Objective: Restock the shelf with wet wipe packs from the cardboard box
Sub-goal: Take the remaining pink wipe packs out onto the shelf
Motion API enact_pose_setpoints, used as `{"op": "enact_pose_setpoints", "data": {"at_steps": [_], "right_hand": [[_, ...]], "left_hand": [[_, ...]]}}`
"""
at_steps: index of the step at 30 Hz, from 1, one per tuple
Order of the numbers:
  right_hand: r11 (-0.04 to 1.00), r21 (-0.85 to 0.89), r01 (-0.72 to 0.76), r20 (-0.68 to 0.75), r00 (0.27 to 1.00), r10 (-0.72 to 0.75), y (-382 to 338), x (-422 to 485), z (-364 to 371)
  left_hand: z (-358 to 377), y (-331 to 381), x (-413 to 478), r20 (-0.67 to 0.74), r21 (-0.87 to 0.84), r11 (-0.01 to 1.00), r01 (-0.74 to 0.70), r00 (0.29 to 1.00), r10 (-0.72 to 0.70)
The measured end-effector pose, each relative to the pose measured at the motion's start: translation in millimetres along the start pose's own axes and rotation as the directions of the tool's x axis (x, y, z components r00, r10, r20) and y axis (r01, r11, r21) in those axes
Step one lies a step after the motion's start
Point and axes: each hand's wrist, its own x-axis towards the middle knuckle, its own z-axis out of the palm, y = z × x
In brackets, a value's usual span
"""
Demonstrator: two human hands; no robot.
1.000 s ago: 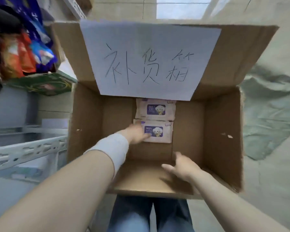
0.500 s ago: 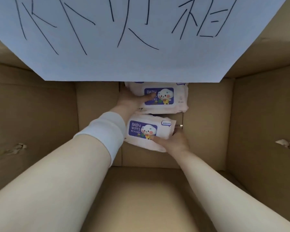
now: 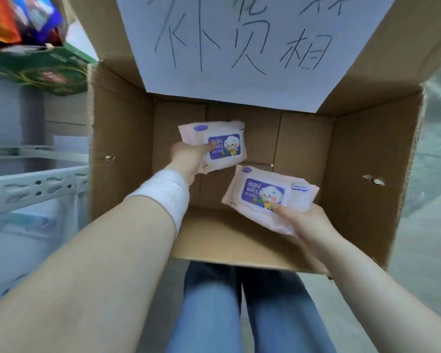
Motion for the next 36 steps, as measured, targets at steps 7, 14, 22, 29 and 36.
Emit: {"op": "enact_pose_setpoints", "data": {"at_steps": [7, 14, 22, 29, 36], "right_hand": [[0.964, -0.084, 0.252, 0.053, 0.967, -0.248, -23.9, -155.2, -62.9], [0.858, -0.071, 0.509, 0.334, 0.823, -0.46, -47.5, -280.4, -49.1], [0.687, 0.072, 0.723, 0.727, 0.434, -0.533, -35.8, -441.4, 15.7], [0.505, 0.115, 0.855, 0.907, 0.116, -0.404, 20.5, -574.7, 117.4], [0.439, 0.064, 0.896, 0.977, 0.034, -0.212, 161.4, -687.0, 254.6]], "left_hand": [[-122.4, -18.5, -164.9, -0.059, -0.018, 0.985, -0.17, 0.984, 0.169], [-237.2, -63.2, -375.0, -0.276, -0.197, 0.863, -0.465, 0.871, 0.407], [-340.3, -187.5, -588.8, -0.62, -0.309, 0.62, -0.721, 0.647, 0.444], [-429.1, -341.4, -688.6, -0.852, -0.372, 0.365, -0.853, 0.47, 0.232], [-511.6, -535.4, -742.7, -0.928, -0.364, 0.34, -0.867, 0.37, -0.049]]}}
